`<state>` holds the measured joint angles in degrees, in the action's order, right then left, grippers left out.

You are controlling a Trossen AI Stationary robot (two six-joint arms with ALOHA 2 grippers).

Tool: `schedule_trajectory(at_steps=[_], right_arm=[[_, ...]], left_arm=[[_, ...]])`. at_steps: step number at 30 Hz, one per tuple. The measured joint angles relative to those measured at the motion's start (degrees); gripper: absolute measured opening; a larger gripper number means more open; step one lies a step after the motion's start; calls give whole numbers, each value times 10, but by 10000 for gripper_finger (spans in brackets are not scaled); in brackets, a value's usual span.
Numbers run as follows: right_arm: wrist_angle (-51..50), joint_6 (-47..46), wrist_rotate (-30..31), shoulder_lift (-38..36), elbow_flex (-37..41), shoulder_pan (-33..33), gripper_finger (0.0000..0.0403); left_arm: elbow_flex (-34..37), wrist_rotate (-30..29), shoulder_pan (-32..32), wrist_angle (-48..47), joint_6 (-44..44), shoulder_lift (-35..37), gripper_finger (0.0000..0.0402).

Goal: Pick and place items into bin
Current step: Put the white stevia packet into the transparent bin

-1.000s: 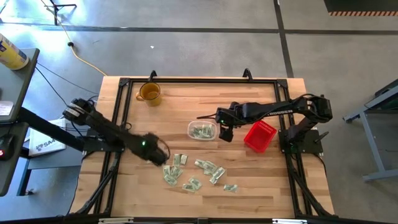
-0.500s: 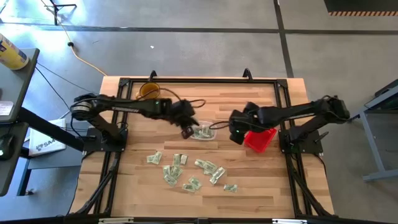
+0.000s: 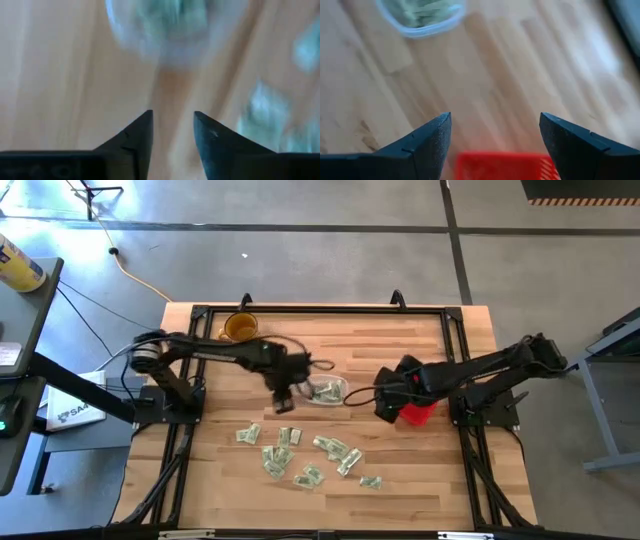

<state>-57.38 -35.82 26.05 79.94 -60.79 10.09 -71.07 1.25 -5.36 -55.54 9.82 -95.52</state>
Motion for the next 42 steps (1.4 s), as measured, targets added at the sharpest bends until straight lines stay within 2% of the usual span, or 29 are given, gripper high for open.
schedule_trajectory(at_steps=[4,6,9,14,17,20,25,28,35,39,42], right_arm=[[117,56,-68,0,61,-31,293],[155,61,-80,1,81,-41,293],[176,63,-74,0,92,-51,293],[184,70,-71,0,92,-65,294],[182,76,-77,0,92,-72,294],[177,76,-82,0,92,-73,294],[176,77,-82,0,92,-75,294],[172,75,-83,0,91,-77,294],[151,61,-91,0,91,-78,294],[145,61,-83,0,91,-78,294],[146,60,-70,0,91,-79,294]], left_arm=[[52,-1,60,-50,24,64,207],[87,1,95,-34,71,95,214],[132,12,137,-15,196,116,225],[196,29,162,34,421,116,247],[225,49,172,75,510,116,258],[241,43,186,76,563,116,259],[258,9,193,99,579,107,225],[276,8,192,146,579,89,190],[280,30,191,149,552,58,106],[230,-14,186,100,492,65,38],[169,-63,159,102,429,80,35]])
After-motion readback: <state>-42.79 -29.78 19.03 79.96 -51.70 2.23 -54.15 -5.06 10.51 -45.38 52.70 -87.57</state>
